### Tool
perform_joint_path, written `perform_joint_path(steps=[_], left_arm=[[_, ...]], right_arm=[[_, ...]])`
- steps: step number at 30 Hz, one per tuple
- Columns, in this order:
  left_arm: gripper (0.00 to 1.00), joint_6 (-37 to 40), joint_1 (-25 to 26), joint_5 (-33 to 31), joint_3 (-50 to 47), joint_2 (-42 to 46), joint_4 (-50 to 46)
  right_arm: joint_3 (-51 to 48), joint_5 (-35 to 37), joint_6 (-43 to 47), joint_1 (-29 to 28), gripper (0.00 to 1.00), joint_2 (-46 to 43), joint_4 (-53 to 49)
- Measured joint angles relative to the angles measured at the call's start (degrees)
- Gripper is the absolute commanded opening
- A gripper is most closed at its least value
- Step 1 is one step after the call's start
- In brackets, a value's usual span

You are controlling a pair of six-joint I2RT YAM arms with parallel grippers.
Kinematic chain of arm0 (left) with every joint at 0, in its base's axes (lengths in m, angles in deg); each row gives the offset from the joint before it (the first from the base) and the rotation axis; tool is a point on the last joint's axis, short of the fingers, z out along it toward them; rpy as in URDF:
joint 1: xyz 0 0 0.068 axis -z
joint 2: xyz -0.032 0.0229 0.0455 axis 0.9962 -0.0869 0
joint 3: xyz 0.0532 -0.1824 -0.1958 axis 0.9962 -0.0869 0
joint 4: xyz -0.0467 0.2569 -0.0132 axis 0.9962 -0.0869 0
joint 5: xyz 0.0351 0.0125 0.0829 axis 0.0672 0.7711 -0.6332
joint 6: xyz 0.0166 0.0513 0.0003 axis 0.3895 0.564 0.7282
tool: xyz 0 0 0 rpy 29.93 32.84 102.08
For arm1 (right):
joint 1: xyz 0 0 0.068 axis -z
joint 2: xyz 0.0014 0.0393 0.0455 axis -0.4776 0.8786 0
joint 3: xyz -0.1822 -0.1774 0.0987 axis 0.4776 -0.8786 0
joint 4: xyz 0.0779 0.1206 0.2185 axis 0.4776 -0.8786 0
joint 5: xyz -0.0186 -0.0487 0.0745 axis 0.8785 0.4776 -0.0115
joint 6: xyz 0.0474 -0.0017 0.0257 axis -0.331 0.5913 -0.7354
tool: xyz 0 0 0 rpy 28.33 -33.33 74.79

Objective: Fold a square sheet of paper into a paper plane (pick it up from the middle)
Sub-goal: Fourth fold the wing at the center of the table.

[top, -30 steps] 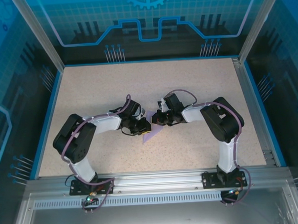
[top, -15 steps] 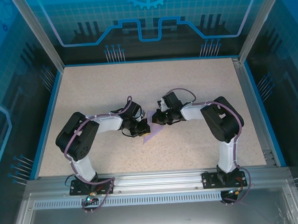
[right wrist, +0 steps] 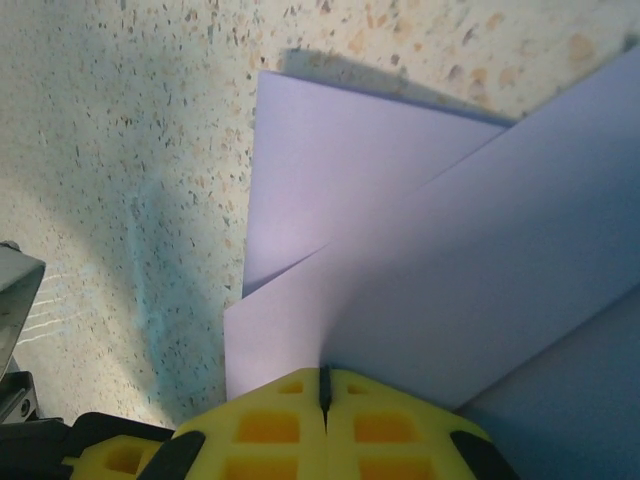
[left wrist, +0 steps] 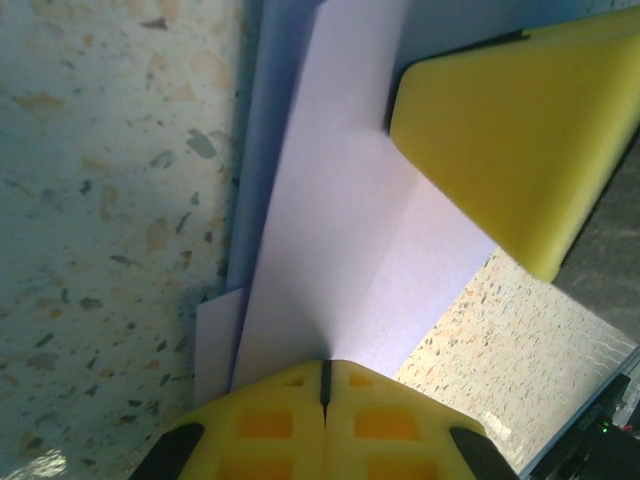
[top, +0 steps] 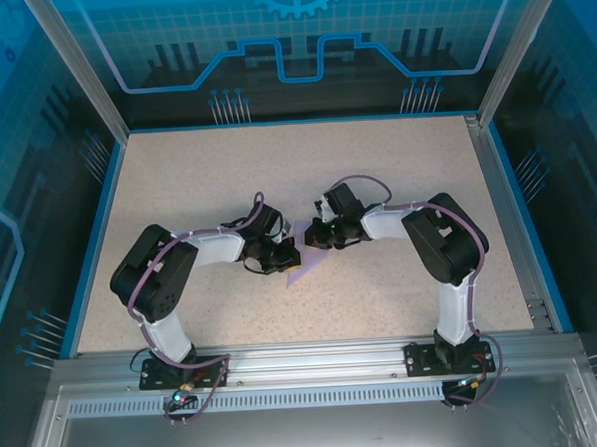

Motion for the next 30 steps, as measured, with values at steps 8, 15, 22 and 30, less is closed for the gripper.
perform_joint_path(steps=[8, 15, 22, 30], left_arm=[[0.03, 0.0, 0.0, 0.0, -2.1, 0.8, 2.8], [0.04, -0.2, 0.2, 0.1, -4.0, 1.9, 5.0], [0.05, -5.4, 1.7, 1.2, -6.5, 3.1, 7.4], [0.15, -16.1, 8.2, -0.5, -8.6, 5.6, 9.0]], right_arm=[[3.7, -0.7, 0.7, 4.4, 0.06, 2.3, -1.3], [6.3, 1.2, 1.6, 9.5, 0.08, 3.4, -2.1], [7.1, 1.2, 3.2, 9.9, 0.13, 0.9, -5.4], [-1.5, 1.2, 2.7, 9.6, 0.23, -13.5, -5.8]])
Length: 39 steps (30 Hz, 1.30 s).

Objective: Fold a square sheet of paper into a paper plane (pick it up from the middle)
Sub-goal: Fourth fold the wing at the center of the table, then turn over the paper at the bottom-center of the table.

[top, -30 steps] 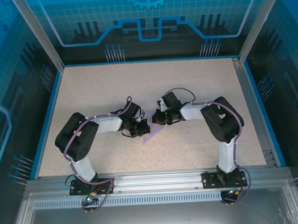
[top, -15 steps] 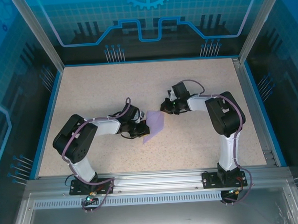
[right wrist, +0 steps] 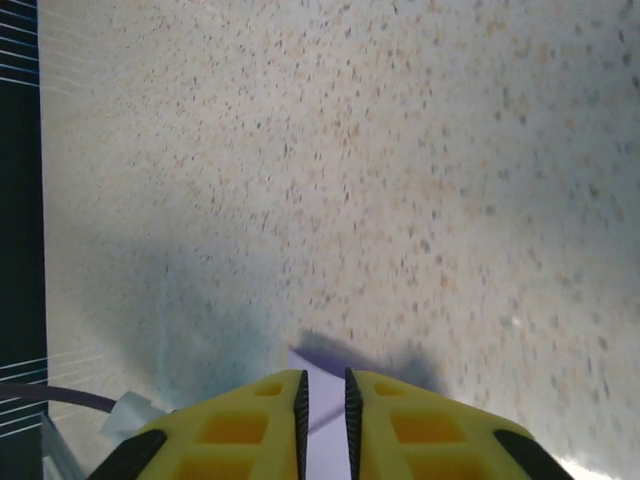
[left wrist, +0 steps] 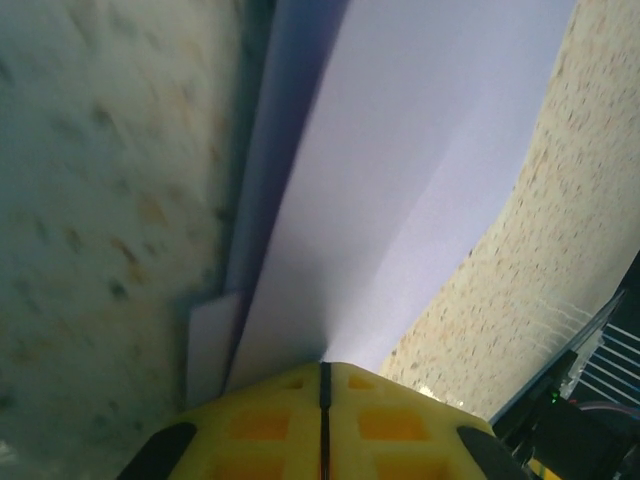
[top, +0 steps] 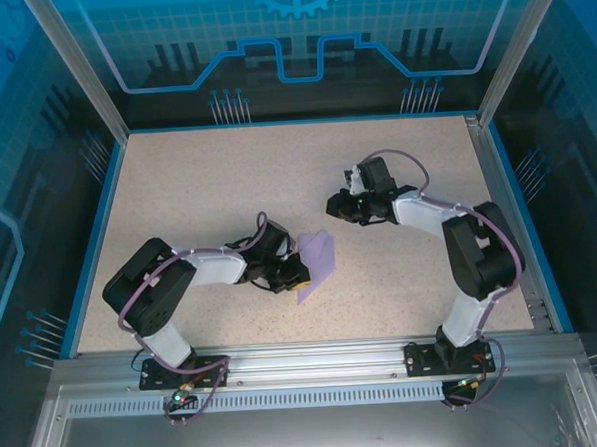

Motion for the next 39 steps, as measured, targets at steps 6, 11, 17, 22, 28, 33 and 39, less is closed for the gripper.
perform_joint_path(steps=[6, 11, 17, 22, 28, 33, 39], left_arm=[[0.27, 1.6, 1.3, -8.1, 3.6, 8.1, -11.0], [0.33, 7.0, -1.4, -12.1, 8.1, 11.4, -16.3], [0.40, 12.4, -5.1, -11.5, 10.2, 7.7, -19.3], [0.41, 14.9, -5.0, -10.4, 13.0, 3.3, -20.5], [0.41, 16.2, -5.0, -10.4, 14.8, 0.7, -21.8], [0.41, 16.5, -5.0, -10.3, 15.5, -1.4, -22.1], [0.39, 16.6, -5.0, -9.3, 16.3, -4.1, -22.4]], right_arm=[[-9.9, 1.0, -2.3, -2.3, 0.35, -6.5, -0.3], [-14.1, 1.7, -4.8, -4.6, 0.40, -7.5, -0.2], [-14.9, 2.0, -7.2, -7.0, 0.43, -7.4, 0.3], [-14.9, 3.1, -8.7, -8.4, 0.45, -6.8, 0.7], [-15.9, 4.1, -10.1, -9.1, 0.46, -6.2, 1.0], [-16.4, 4.1, -11.0, -9.1, 0.46, -5.4, 1.5], [-17.2, 3.8, -12.2, -9.1, 0.40, -5.1, 3.1]])
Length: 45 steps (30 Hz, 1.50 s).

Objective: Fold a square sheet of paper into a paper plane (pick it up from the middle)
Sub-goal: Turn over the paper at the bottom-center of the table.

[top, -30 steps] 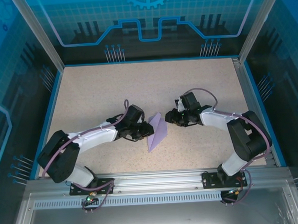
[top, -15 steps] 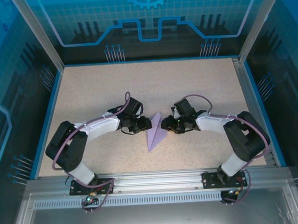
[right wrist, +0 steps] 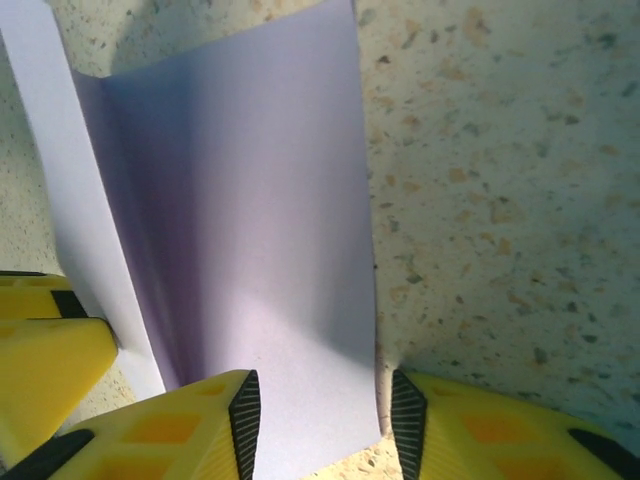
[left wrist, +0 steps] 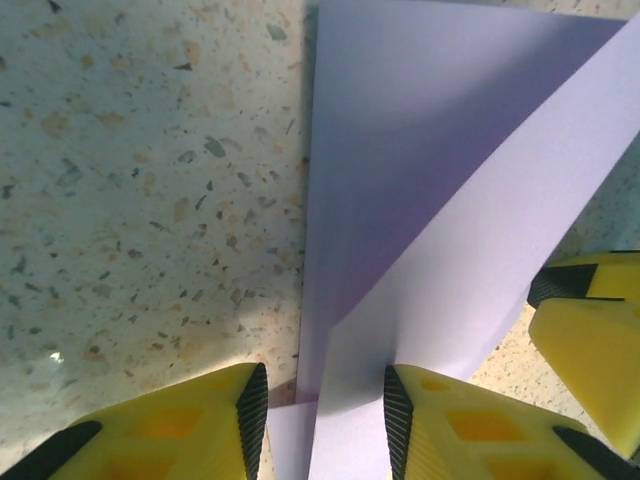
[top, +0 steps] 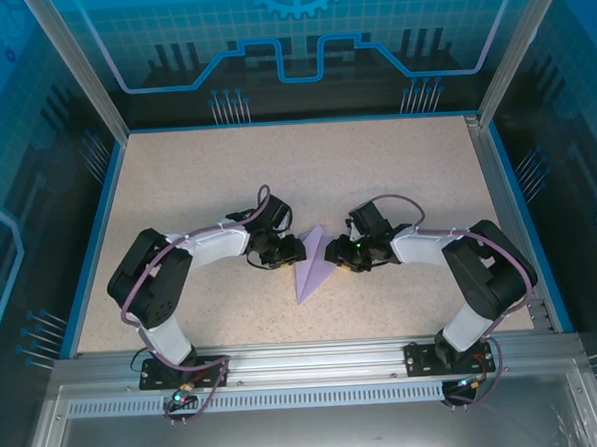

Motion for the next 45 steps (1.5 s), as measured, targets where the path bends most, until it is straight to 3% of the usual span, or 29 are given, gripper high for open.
perform_joint_path(steps=[15, 34, 45], left_arm=[[0.33, 1.3, 0.0, 1.0, 1.5, -3.0, -1.4], [0.27, 1.2, 0.0, 0.4, 2.1, -3.4, -2.6], [0.28, 0.8, 0.0, 0.3, 1.1, -2.8, -1.3]], right_arm=[[-1.0, -1.3, -2.1, 0.0, 0.39, 0.3, 3.8], [-0.6, -5.5, -5.3, -0.8, 0.46, 3.5, 15.7], [2.1, -5.5, -4.3, -1.2, 0.34, 7.0, 16.4]])
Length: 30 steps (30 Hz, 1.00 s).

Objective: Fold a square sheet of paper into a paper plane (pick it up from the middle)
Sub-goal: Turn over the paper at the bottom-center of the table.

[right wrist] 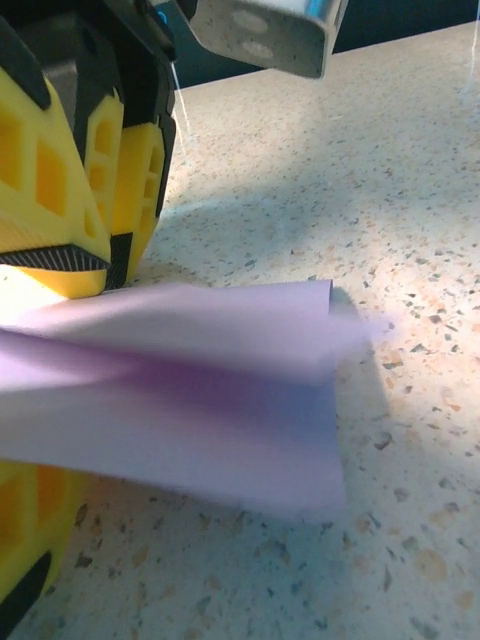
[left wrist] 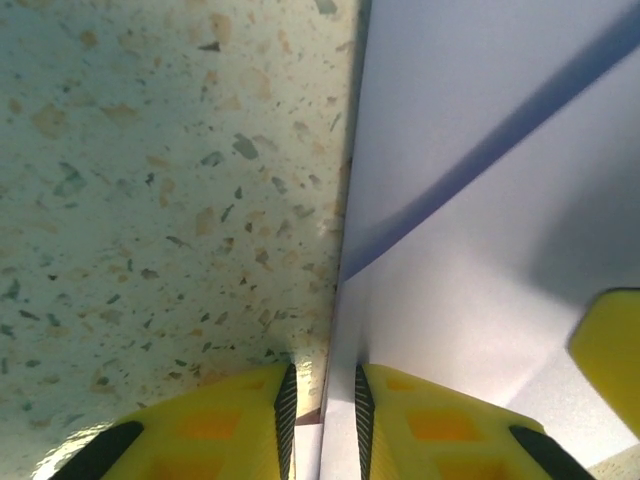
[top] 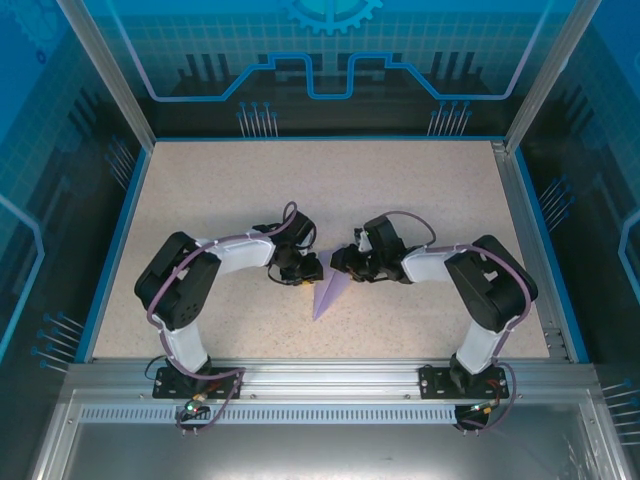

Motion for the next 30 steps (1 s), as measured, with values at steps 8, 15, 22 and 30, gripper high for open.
perform_joint_path(steps=[8, 15, 22, 30], left_arm=[[0.28, -1.1, 0.0, 0.0, -1.1, 0.6, 1.4], [0.29, -1.7, 0.3, 0.0, -3.5, 3.3, 3.9], [0.32, -3.1, 0.3, -1.7, -6.8, 9.9, 6.1], [0.34, -4.2, 0.3, -7.1, -10.2, 18.3, 6.7]], right_arm=[[2.4, 0.2, 1.9, -2.2, 0.23, 1.6, -1.0], [3.7, 0.7, 3.4, -2.3, 0.11, 1.9, -3.4], [4.0, 2.6, 4.9, -2.3, 0.09, 0.6, -7.2], [9.4, 9.9, 9.6, -3.2, 0.10, -6.1, -22.2]])
